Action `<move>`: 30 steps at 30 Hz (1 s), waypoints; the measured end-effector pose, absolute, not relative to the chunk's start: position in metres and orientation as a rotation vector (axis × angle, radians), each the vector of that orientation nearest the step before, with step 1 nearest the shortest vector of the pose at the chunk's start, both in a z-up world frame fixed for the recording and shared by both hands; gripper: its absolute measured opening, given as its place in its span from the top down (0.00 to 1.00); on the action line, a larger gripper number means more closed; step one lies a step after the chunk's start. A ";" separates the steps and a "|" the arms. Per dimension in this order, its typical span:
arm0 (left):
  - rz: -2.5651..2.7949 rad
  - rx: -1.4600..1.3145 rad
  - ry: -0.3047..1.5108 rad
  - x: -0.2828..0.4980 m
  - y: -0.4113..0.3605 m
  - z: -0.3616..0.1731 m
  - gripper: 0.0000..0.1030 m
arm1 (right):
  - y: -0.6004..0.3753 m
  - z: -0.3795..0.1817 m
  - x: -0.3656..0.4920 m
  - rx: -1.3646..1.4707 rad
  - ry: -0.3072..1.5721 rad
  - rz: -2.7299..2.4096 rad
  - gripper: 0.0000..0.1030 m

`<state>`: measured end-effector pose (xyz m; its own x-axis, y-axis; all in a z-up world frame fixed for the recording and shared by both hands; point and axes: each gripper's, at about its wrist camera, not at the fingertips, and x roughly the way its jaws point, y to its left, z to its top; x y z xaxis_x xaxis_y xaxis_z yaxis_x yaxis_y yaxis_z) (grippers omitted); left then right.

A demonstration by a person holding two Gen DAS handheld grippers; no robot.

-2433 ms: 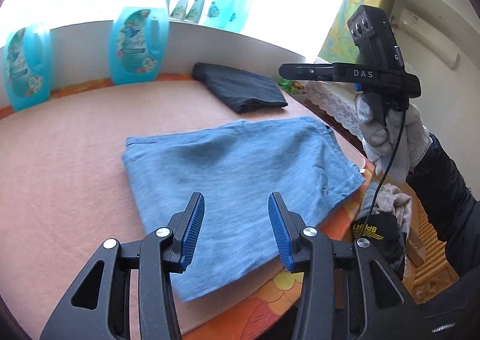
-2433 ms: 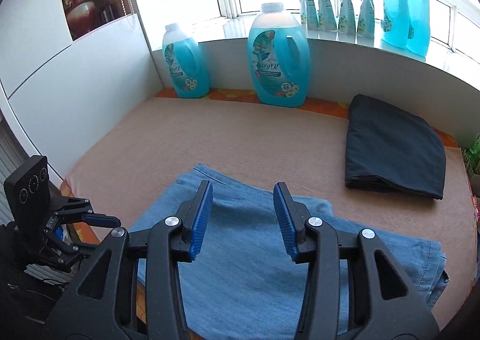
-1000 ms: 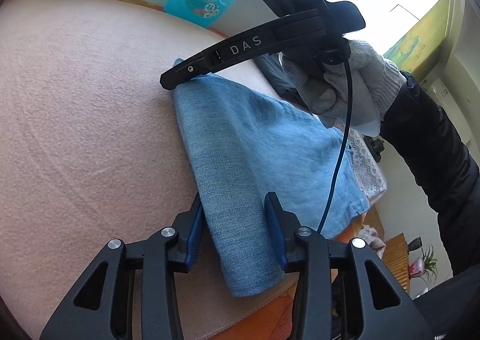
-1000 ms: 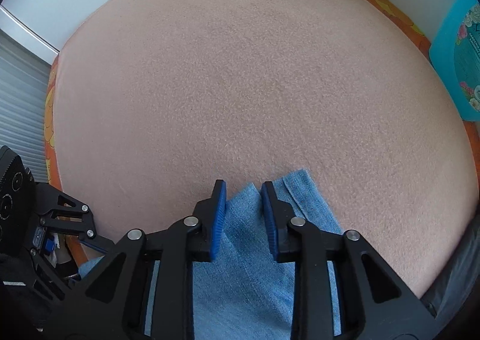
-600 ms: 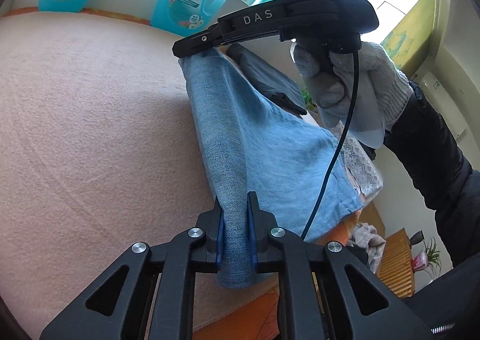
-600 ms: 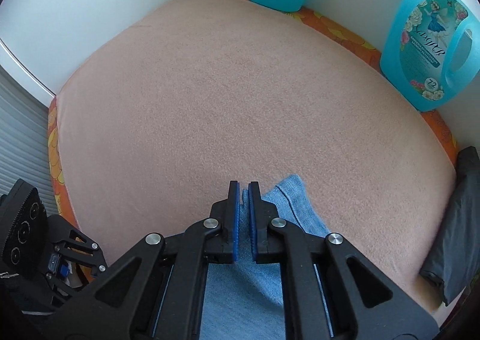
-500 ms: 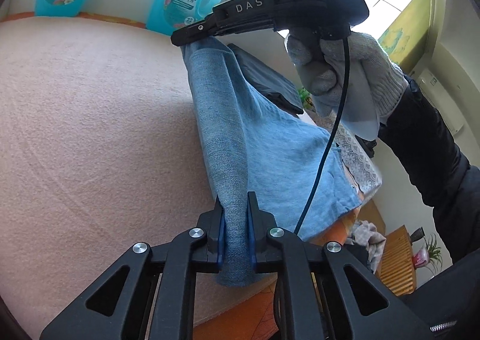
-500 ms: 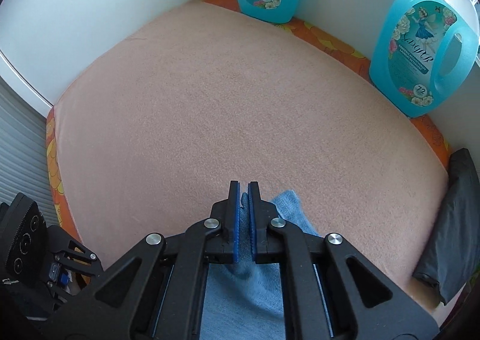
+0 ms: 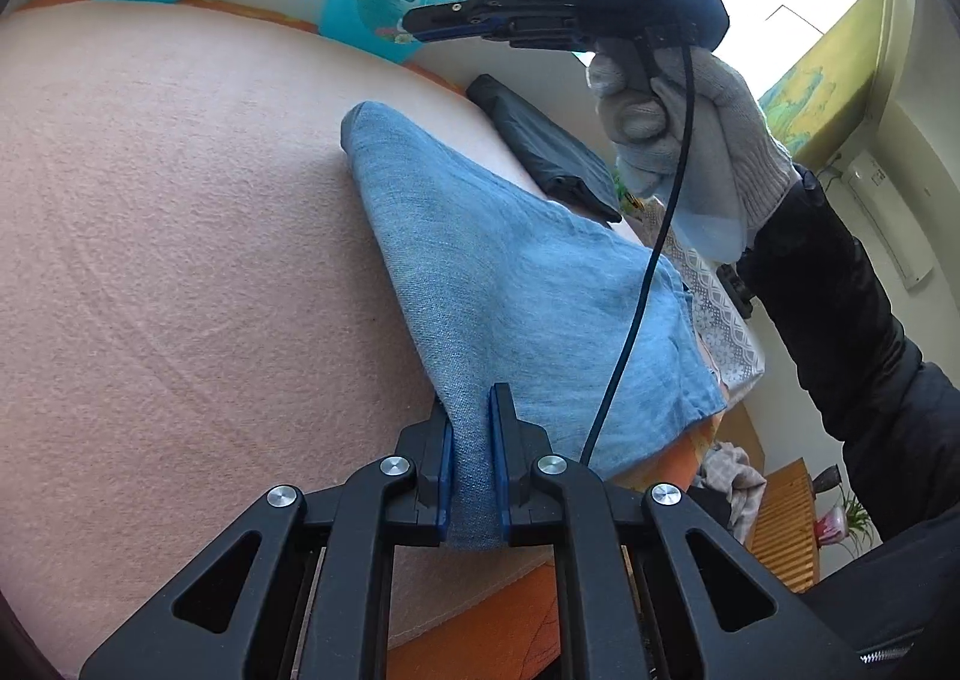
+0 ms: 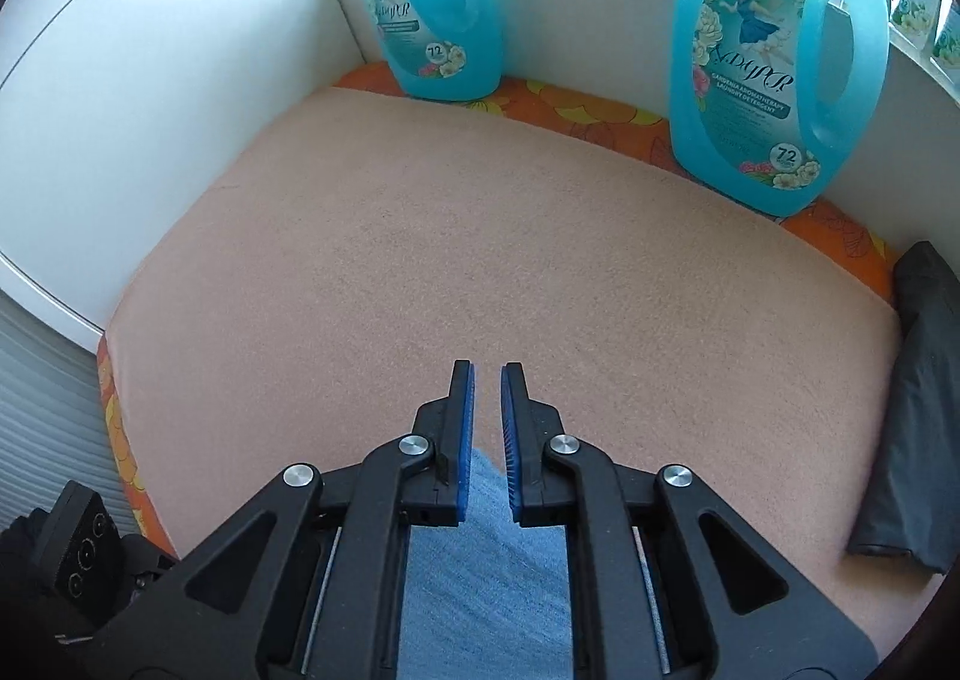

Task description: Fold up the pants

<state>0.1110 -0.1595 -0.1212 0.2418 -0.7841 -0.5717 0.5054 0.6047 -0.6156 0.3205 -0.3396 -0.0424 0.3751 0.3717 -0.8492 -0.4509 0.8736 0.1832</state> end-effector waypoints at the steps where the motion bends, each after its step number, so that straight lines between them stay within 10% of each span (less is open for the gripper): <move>1: -0.906 -0.340 0.983 0.112 -0.158 -0.121 0.91 | -0.339 -0.043 0.311 -0.090 1.072 0.537 0.91; 14: -0.934 -0.368 0.974 0.107 -0.156 -0.121 0.91 | -0.298 -0.102 0.290 -0.056 1.279 0.586 0.90; 16: -0.930 -0.386 0.987 0.110 -0.153 -0.123 0.89 | -0.303 -0.090 0.289 -0.040 1.268 0.542 0.83; 18: -0.933 -0.399 0.984 0.113 -0.153 -0.124 0.88 | -0.304 -0.086 0.293 -0.057 1.261 0.491 0.55; 30: -0.970 -0.360 0.895 0.103 -0.166 -0.111 0.88 | -0.248 -0.120 0.307 -0.416 1.400 0.272 0.53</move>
<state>0.1026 -0.1664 -0.1106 0.2570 -0.8317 -0.4921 0.5570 0.5436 -0.6279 0.3072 -0.2481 -0.1204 0.1570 -0.0590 -0.9858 -0.4236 0.8977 -0.1212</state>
